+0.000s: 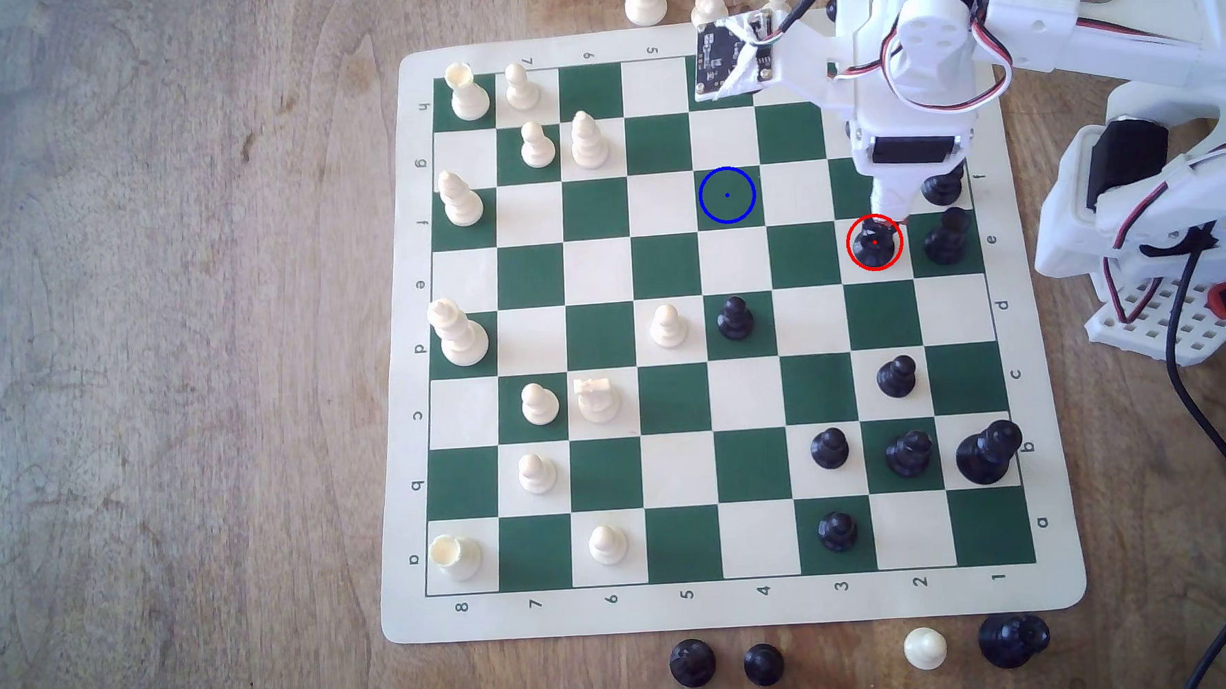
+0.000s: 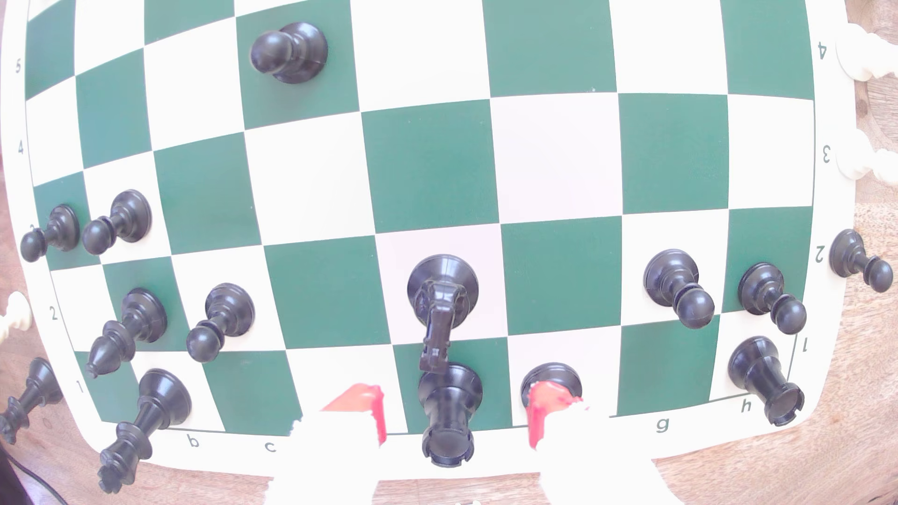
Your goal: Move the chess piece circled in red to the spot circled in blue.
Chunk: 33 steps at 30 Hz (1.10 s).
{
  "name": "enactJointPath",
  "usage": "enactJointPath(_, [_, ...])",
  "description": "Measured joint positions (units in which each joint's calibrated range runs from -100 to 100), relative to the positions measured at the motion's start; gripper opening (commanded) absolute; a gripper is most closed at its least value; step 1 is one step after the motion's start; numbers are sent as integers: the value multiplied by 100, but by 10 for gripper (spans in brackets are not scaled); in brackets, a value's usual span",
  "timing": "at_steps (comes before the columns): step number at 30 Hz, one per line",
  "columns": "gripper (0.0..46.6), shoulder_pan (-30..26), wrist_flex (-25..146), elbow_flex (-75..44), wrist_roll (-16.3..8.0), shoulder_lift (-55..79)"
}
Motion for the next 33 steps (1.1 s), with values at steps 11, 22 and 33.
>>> enactJointPath(11, [156, 0, -669, 723, 0, 243])
enactJointPath(22, [167, -118, -1131, 967, 0, 737])
enactJointPath(33, [164, -265, -1578, 1283, -88, 863])
